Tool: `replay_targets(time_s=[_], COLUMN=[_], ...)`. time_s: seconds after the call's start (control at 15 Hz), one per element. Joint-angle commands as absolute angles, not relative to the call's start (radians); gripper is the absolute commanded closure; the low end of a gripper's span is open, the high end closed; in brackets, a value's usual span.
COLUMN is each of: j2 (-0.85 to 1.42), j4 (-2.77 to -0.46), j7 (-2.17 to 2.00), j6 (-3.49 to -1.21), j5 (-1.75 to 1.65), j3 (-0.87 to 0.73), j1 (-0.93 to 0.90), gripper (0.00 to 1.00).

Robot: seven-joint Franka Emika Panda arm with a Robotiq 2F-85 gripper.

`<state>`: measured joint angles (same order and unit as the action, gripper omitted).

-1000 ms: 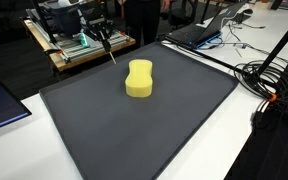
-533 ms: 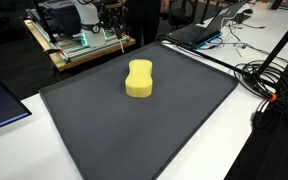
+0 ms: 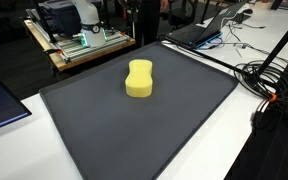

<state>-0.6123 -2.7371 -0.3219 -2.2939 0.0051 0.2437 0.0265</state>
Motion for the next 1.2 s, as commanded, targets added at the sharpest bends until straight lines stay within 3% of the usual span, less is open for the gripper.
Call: replay_targets(time_s=[0.0,0.53,1.13], j2=[-0.587,-0.353,-0.003], j4=[-2.675,-2.429,-2.076], j7=[-0.371,-0.433,-0.543], j6=[-2.26,-2.228,-2.07], j5=[-0.045,-0.099,-0.212], j3=[0.299,0.348,0.257], j1=[-0.015,-0.007,-0.025], gripper=[0.97,0.97,0.97])
